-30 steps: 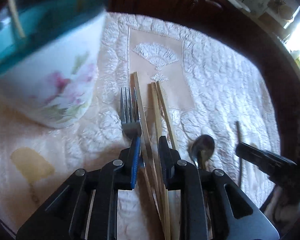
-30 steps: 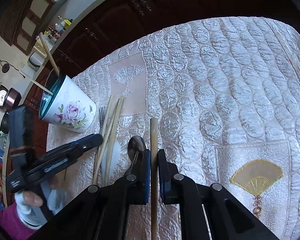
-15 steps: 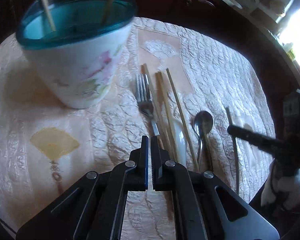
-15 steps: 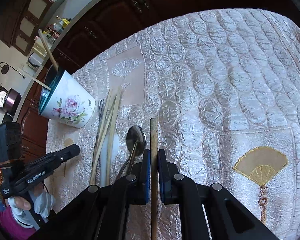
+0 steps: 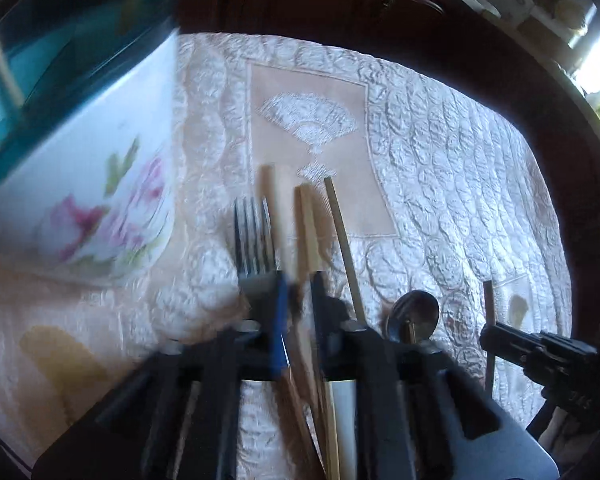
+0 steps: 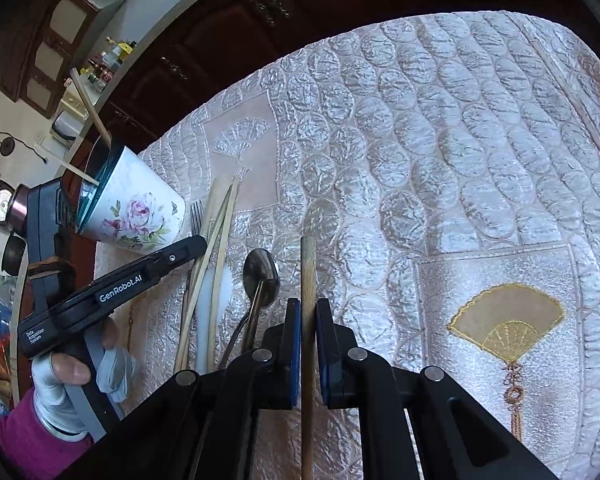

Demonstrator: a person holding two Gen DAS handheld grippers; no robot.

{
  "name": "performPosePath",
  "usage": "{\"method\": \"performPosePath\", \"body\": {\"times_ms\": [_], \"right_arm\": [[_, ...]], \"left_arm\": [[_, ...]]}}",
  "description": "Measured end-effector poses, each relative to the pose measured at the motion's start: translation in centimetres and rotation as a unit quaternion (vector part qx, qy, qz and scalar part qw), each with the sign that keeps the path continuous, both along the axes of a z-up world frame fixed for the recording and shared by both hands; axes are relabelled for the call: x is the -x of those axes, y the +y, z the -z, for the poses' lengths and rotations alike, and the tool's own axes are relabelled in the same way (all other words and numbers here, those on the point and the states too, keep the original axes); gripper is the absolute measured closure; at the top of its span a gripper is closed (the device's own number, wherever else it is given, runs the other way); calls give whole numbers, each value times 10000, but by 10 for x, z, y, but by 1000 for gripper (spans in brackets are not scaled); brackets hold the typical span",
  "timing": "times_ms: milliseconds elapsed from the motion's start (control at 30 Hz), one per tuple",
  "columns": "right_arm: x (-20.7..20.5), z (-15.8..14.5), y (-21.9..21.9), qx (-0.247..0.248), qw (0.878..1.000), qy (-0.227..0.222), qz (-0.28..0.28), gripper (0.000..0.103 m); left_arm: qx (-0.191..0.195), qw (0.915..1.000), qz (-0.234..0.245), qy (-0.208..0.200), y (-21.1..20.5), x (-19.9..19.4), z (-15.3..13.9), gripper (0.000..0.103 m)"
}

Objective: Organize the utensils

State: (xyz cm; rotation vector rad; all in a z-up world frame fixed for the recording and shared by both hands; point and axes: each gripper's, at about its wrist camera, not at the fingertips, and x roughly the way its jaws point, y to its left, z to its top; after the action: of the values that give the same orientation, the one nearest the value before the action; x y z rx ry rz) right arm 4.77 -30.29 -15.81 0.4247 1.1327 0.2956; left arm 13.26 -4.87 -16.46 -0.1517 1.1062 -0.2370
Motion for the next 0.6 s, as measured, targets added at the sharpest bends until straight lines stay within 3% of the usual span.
{"method": "performPosePath", "body": {"times_ms": [300, 433, 600], "right_arm": [[1, 1, 2, 6, 10000, 18, -46, 96], [-1, 10, 7, 68, 9999, 123, -37, 96], [-6, 16, 17, 189, 9996, 203, -28, 96]], "left_arm": [[216, 9993, 290, 3, 29, 50, -23, 103], [211, 9994, 242, 149, 51, 71, -22, 103], [339, 9990, 268, 121, 48, 77, -20, 101]]}}
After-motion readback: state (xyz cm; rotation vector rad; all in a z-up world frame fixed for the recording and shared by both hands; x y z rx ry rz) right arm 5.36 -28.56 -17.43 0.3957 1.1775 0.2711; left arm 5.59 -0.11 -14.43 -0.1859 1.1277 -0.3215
